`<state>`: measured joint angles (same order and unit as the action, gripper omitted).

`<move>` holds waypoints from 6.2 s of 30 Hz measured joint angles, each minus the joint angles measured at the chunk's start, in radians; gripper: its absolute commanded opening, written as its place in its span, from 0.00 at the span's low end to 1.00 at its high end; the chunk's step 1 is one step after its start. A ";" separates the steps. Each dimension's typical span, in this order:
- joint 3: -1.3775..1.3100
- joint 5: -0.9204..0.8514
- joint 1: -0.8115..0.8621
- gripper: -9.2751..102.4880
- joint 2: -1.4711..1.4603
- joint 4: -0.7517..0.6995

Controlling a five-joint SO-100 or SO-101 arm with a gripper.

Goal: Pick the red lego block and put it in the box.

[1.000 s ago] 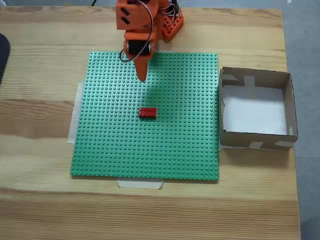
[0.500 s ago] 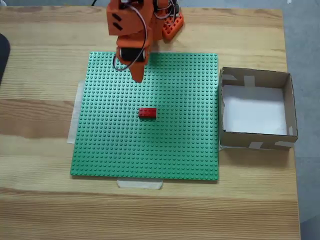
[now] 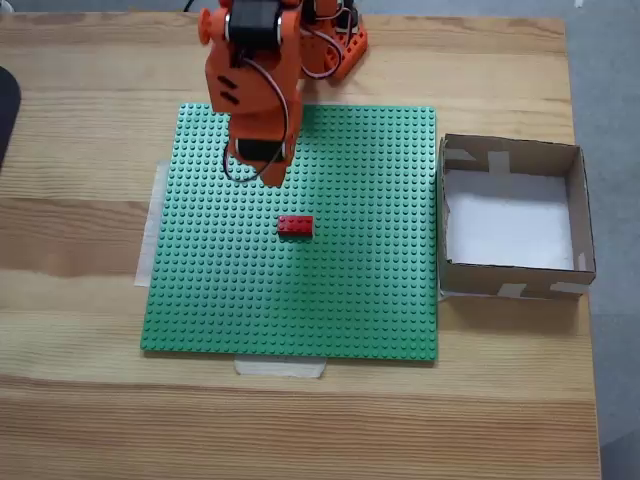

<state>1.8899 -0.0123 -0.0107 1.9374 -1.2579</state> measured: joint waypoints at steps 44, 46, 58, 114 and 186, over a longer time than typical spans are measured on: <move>0.005 -0.012 -0.041 0.34 -0.239 0.101; 0.011 -0.012 -0.041 0.34 -0.239 0.104; 0.060 -0.008 -0.041 0.34 -0.239 0.146; 0.117 -0.009 -0.048 0.22 -0.242 0.295; -0.565 0.074 -0.469 0.09 -0.242 -0.198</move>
<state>1.3254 0.0614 -0.4801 1.6950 -1.4557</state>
